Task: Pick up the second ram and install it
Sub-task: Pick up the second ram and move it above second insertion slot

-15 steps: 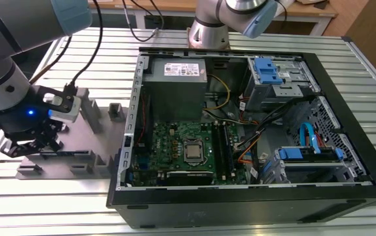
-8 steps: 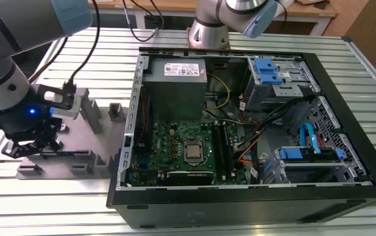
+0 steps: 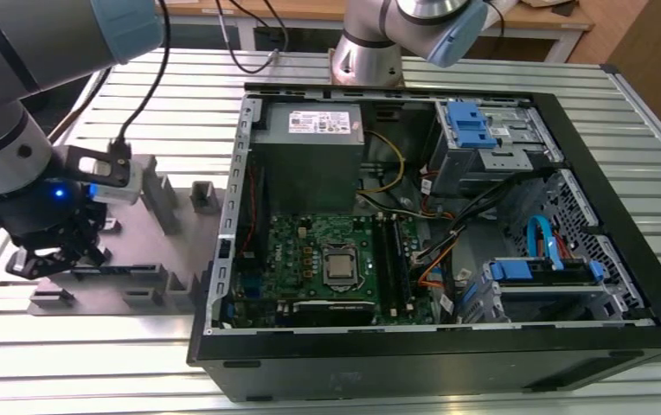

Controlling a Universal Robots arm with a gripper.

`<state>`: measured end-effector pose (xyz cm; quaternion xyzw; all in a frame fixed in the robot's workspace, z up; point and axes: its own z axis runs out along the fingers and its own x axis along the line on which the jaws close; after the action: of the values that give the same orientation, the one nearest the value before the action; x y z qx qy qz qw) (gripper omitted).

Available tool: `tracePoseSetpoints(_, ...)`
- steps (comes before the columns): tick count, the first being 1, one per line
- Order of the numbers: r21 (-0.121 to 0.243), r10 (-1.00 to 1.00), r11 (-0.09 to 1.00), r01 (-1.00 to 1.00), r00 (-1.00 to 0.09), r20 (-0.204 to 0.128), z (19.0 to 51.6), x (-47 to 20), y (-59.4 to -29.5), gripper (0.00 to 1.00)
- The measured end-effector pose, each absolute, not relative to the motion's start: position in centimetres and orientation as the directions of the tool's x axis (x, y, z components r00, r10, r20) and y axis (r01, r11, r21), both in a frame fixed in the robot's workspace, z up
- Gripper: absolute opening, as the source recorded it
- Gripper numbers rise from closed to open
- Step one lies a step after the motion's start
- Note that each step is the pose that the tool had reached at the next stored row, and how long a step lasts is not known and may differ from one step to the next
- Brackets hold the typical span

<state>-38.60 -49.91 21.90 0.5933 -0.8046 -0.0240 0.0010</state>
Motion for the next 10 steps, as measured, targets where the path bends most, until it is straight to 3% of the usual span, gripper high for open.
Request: tracePoseSetpoints(10, 0.040, -0.987, 0.154, -0.987, -0.155, -0.027, 21.88, -38.59, -49.91, 0.07)
